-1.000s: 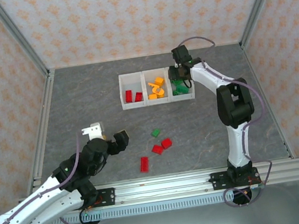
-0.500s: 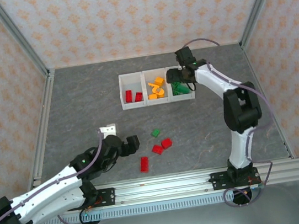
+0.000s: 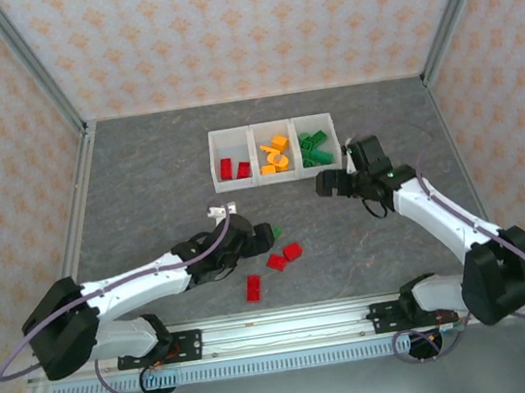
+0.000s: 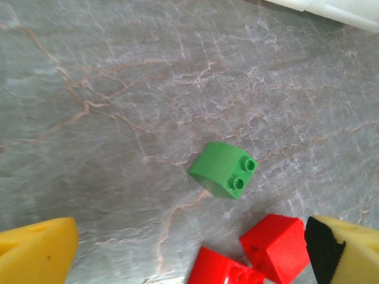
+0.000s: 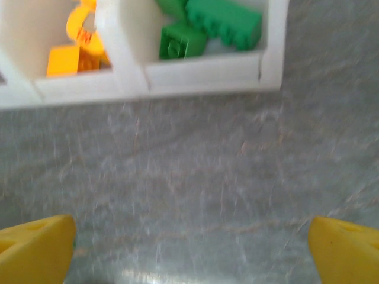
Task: Sort the legos into containers by color
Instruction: Pick up the lego from the bottom-center of the table.
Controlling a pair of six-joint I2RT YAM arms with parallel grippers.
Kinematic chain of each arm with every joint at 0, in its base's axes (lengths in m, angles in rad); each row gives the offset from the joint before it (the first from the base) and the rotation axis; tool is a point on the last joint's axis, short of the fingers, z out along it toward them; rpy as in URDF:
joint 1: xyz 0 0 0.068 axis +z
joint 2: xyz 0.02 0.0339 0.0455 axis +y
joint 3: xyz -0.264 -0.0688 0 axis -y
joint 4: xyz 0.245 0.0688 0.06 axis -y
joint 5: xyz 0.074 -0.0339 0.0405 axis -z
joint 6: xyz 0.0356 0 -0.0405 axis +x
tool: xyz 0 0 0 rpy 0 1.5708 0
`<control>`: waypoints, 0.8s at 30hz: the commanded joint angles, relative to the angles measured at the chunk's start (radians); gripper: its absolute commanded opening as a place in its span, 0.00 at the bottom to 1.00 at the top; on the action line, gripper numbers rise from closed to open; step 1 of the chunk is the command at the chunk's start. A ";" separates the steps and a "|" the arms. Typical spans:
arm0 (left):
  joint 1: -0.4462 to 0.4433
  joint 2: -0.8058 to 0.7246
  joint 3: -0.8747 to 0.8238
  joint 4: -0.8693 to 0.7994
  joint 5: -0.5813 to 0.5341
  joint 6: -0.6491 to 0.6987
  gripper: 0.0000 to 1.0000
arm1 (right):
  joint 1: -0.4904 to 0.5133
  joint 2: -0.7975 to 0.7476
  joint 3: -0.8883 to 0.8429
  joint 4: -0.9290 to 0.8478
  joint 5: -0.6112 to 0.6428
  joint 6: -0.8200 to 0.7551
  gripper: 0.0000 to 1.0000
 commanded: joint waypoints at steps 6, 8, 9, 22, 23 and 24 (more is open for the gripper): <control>-0.034 0.066 0.052 0.089 -0.043 -0.150 1.00 | 0.112 -0.121 -0.090 0.088 -0.119 -0.036 0.97; -0.035 -0.011 0.020 0.073 -0.103 -0.163 0.99 | 0.156 -0.084 -0.082 0.084 -0.103 -0.051 0.96; -0.034 -0.064 -0.004 0.066 -0.133 -0.164 1.00 | 0.179 -0.062 -0.075 0.084 -0.089 -0.055 0.95; -0.033 -0.736 -0.119 -0.334 -0.408 -0.153 0.99 | 0.451 0.317 0.133 0.089 0.084 -0.186 0.93; -0.032 -0.765 -0.116 -0.358 -0.411 -0.151 0.99 | 0.460 0.341 0.150 0.082 0.095 -0.189 0.93; -0.033 -0.797 -0.111 -0.382 -0.409 -0.143 0.99 | 0.468 0.368 0.169 0.073 0.103 -0.190 0.93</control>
